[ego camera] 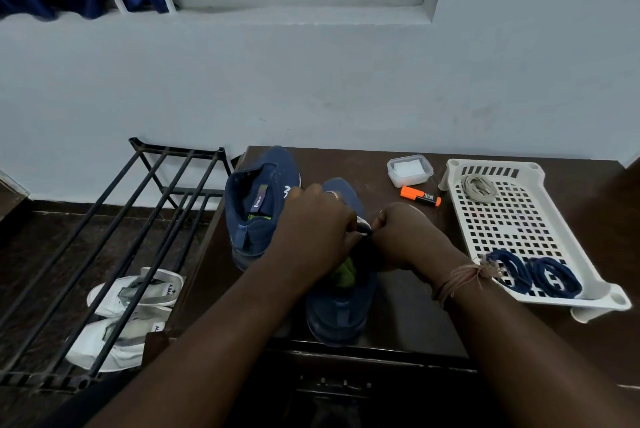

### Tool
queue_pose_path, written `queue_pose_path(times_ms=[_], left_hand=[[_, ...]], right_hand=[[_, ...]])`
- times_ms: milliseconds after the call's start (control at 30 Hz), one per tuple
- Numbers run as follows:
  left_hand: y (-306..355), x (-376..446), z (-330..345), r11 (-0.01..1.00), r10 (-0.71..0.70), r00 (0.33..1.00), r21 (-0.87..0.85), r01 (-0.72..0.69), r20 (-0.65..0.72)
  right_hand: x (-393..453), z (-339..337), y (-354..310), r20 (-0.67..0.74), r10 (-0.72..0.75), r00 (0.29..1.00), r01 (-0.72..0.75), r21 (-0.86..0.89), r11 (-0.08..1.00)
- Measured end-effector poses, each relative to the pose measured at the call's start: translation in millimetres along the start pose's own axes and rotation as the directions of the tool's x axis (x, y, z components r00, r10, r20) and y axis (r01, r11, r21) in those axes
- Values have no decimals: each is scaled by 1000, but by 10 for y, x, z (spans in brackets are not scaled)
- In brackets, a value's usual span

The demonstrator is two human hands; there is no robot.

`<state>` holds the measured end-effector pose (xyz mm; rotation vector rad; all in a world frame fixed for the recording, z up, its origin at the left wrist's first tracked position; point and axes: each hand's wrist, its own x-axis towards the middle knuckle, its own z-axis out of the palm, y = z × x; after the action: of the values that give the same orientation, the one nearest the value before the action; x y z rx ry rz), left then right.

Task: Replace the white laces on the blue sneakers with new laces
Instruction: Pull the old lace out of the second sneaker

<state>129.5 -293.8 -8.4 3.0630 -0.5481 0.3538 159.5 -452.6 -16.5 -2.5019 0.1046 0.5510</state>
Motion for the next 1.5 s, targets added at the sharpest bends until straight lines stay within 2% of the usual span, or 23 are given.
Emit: queue_pose_path(times_ms=[67, 133, 200, 300, 333, 367, 400, 433, 500, 567, 667, 733, 800, 867, 967, 1033, 1100, 1167, 1267, 1300, 1367, 1400, 1500], left_hand=[[56, 1, -11, 986, -77, 997, -151, 72, -22], [65, 29, -90, 808, -262, 964, -538, 239, 35], [15, 54, -232, 502, -349, 930, -816, 286, 112], [-84, 78, -437, -192, -394, 884, -963, 187, 250], [-127, 76, -450, -324, -410, 871, -936, 138, 270], [-157, 75, -430, -361, -430, 859, -925, 117, 277], [-170, 77, -397, -308, -450, 849, -941, 142, 276], [-168, 69, -369, -152, -467, 846, -966, 210, 257], [-129, 49, -302, 338, -424, 890, -882, 328, 169], [-87, 32, -203, 710, -240, 965, -659, 248, 105], [-31, 10, -99, 950, -92, 985, -283, 132, 148], [-12, 14, -65, 966, -108, 987, -220, 133, 120], [22, 18, -139, 885, -158, 985, -433, 173, 70], [41, 28, -248, 685, -224, 973, -699, 203, 63], [34, 34, -408, 340, -327, 939, -914, 223, 108], [-5, 76, -484, -21, -385, 908, -985, 168, 164], [-81, 117, -517, -206, -424, 888, -974, 98, 179], [-105, 102, -553, -196, -386, 903, -973, 118, 188], [-119, 24, -570, -61, -157, 938, -951, 302, 308], [-153, 6, -539, 93, -150, 933, -935, 342, 326], [-245, 2, -491, 433, -318, 903, -803, 409, 288], [-309, 0, -480, 492, -425, 871, -745, 451, 246], [-404, -57, -481, 447, -441, 802, -676, 586, 404]], right_hand=[[-26, -12, -9, -2, -6, 1000, 6, -21, 1000], [-33, -19, -1, -16, -3, 1000, 3, -15, 1000], [-28, -14, 14, -13, 14, 1000, -14, 26, 1000], [-15, 13, 18, -26, 5, 1000, -4, 42, 999], [-16, 27, 15, -30, 5, 1000, -4, 50, 999], [-19, 34, 9, -33, 3, 999, -2, 53, 999], [-17, 36, 6, -36, 2, 999, 0, 50, 999], [-15, 37, 2, -38, 5, 999, -4, 34, 999], [-18, 26, -9, -33, 24, 999, -24, 2, 1000], [-24, 16, -15, -26, 25, 999, -26, -33, 999], [-39, 16, -3, -48, 4, 999, -7, -63, 998], [-47, 21, 4, -62, -13, 998, 8, -78, 997], [-30, 31, 15, -66, -21, 998, 17, -68, 998], [-24, 34, 17, -69, -14, 998, 12, -34, 999], [-40, 18, 0, -64, -9, 998, 11, 20, 1000], [-73, -2, -13, -63, -9, 998, 9, 7, 1000], [-102, -21, -34, -49, -7, 999, 7, 2, 1000], [-139, -45, -58, -32, -25, 999, 26, 19, 999], [-251, -127, -140, 7, -50, 999, 50, 57, 997], [-290, -160, -169, -7, -70, 998, 70, 73, 995], [-336, -221, -192, -97, -95, 991, 109, 150, 983], [-334, -243, -191, -158, -86, 984, 118, 207, 971], [-311, -253, -199, -476, -138, 868, 277, 234, 932]])
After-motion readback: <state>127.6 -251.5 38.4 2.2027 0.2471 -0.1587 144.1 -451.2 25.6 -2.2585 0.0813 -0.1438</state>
